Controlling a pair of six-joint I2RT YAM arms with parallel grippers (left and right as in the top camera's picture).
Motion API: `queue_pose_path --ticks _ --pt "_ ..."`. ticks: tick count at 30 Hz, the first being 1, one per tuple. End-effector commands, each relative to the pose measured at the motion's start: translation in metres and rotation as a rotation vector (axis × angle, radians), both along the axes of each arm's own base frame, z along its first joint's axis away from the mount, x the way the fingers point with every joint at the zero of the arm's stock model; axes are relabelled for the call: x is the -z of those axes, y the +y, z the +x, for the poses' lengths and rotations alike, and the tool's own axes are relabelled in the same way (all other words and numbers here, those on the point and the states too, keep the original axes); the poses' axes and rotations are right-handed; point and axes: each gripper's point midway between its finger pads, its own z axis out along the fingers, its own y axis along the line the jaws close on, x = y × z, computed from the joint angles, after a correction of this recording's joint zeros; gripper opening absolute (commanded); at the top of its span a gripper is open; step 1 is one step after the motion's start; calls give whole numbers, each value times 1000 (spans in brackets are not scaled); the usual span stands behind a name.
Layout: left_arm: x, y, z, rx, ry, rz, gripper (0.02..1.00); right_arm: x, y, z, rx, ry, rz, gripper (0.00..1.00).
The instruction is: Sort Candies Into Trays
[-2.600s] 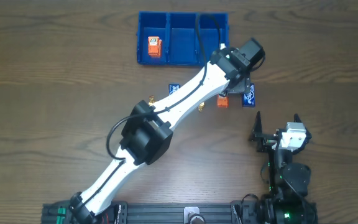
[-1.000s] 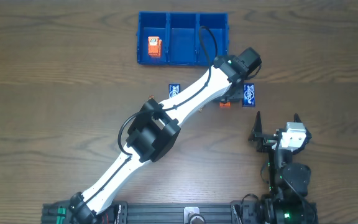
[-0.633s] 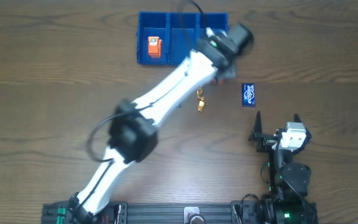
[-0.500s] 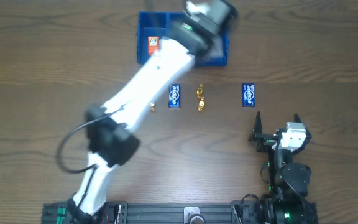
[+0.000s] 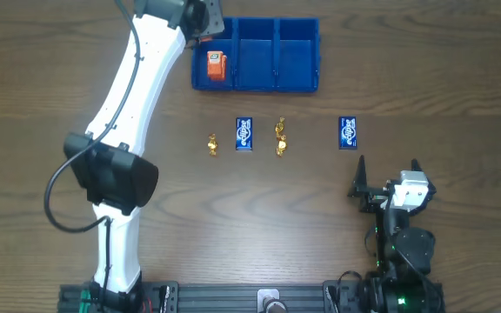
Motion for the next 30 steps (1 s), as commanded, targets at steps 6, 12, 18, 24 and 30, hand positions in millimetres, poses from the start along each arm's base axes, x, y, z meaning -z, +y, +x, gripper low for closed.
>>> queue_pose_path --ticks 6,12,18,24,30 --pt "83 -15 16 117 117 46 312 0 -1 0 6 0 -14 1000" --pt "98 -13 21 116 135 32 310 0 -1 0 6 0 -14 1000" --pt "98 -11 22 139 136 31 314 0 -1 0 6 0 -14 998" --pt "98 -9 22 186 137 47 314 0 -1 0 6 0 -14 1000" --pt "100 -7 23 201 143 39 323 0 -1 0 6 0 -14 1000"
